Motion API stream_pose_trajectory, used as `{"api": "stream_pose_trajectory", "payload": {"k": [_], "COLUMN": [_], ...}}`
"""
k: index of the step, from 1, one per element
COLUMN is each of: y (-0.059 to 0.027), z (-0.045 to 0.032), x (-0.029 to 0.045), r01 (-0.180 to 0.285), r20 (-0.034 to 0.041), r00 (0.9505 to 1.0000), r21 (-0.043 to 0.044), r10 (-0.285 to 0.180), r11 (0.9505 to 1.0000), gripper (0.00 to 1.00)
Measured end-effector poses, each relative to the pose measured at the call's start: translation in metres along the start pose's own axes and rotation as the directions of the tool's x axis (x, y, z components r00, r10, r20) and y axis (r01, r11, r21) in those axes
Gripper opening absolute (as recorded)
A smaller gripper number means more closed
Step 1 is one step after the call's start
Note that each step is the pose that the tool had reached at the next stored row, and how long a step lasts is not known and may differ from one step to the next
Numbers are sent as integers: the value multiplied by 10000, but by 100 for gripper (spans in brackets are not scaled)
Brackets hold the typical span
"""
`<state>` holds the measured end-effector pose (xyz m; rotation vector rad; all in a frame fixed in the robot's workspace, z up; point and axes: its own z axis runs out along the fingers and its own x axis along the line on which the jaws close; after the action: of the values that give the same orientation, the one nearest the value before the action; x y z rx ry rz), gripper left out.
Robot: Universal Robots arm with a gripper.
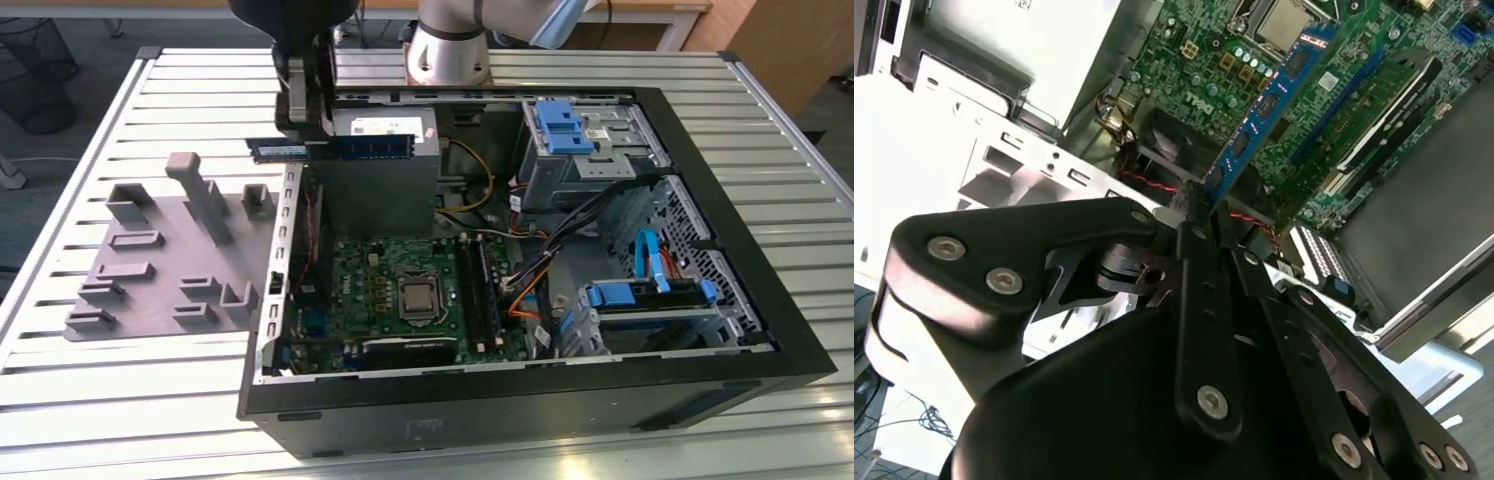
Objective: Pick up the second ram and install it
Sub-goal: 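Pick up the second ram and move it above second insertion slot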
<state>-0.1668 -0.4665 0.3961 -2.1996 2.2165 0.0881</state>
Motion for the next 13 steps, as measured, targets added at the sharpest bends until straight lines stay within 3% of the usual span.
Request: {"api": "stream_pose_trajectory", "payload": {"k": [13], "y": [-162], "z": [-5], "x": [-1], "r01": [1], "r20": [0], "r00": [10000], "r21": [0], "r10": [-1], "r11": [10000], "gripper": [14]}}
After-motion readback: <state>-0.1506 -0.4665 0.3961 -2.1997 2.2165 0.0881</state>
